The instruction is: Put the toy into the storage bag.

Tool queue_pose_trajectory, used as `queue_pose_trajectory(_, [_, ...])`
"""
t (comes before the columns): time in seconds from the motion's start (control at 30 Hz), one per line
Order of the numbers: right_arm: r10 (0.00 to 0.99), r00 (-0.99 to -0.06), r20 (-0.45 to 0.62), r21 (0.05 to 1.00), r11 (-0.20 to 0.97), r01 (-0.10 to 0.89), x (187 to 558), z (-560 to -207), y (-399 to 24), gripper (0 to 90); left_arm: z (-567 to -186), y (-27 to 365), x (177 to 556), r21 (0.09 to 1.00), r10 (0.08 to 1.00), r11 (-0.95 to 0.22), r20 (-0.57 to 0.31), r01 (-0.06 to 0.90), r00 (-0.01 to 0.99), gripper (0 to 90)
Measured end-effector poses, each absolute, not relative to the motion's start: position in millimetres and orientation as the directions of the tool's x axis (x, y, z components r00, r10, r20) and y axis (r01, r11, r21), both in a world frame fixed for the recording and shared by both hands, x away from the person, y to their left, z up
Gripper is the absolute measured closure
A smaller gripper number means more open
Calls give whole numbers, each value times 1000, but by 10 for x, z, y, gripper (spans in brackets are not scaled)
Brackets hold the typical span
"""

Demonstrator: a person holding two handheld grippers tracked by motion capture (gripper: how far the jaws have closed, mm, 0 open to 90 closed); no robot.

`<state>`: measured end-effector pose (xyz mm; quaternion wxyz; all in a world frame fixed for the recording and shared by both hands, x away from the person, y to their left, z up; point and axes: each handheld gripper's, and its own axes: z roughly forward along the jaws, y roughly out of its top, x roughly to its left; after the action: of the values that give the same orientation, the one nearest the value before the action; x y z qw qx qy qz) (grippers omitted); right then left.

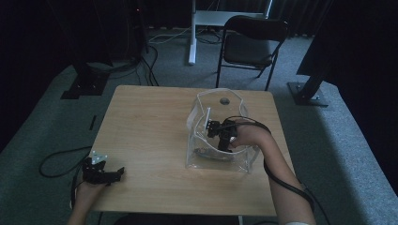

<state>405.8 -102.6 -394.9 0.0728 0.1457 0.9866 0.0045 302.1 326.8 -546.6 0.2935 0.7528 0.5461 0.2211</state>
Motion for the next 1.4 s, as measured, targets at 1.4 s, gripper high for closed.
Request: queue_pose_trajectory(1.4, [448,-891,-74,330,854,402,3941,-3591,-1388,133,-5466,3267,3021,685,952,-230,12,692,305,4])
